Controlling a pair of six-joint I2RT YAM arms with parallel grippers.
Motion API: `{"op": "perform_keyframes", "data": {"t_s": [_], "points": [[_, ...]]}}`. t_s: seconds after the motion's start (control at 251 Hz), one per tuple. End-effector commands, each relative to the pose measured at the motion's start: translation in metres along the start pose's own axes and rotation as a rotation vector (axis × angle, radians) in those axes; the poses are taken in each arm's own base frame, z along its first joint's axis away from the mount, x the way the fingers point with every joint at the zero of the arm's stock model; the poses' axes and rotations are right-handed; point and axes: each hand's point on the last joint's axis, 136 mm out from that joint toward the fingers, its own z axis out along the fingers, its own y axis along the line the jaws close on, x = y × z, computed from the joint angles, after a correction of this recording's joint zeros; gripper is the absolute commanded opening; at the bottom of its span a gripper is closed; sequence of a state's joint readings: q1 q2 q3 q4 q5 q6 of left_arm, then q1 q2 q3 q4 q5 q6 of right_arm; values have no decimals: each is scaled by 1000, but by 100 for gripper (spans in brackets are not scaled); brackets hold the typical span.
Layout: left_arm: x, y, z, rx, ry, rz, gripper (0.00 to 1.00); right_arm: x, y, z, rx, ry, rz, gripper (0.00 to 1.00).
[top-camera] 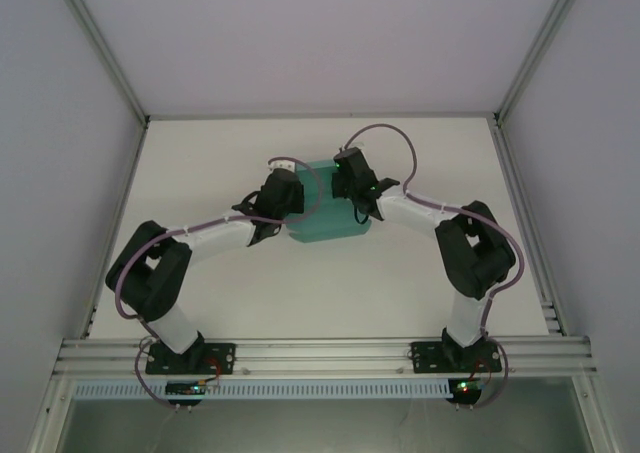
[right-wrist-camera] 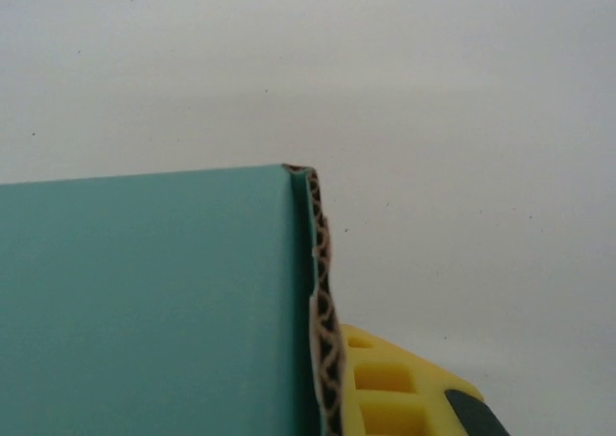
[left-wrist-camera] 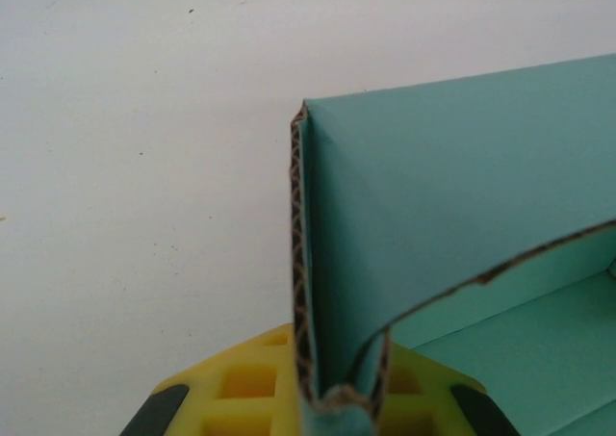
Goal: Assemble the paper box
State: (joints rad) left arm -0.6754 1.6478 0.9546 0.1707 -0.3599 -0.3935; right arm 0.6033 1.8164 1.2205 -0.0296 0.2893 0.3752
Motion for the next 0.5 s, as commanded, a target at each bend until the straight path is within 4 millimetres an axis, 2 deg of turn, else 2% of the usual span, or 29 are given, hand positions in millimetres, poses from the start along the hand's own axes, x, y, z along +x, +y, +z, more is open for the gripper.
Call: {"op": "perform_keyframes", "data": {"t_s": [0.0,0.076,0.204,0.323,0.379,0.431,0.495], "points": [[-10,-13,-7,52,-16,-35,0,-26,-4,-11,21,-72,12,0],[-11,-10,-7,36,-14,-46,0,-24,-21,-9,137,-66,-4,0],[-13,-4,-7,-9,-12,-69,0,-8,-56,-9,357,-26,19,0],[-14,0,-7,-34,-7,-73,0,-3,-78,-9,472,8,31,0],[-14,1,-6,-47,-4,-73,0,-4,-80,-8,473,18,26,0],[-15,3,-5,-61,-3,-69,0,-6,-73,-5,419,21,-8,13],[-13,7,-3,-85,3,-66,0,-9,-66,-6,355,14,-30,19]]}}
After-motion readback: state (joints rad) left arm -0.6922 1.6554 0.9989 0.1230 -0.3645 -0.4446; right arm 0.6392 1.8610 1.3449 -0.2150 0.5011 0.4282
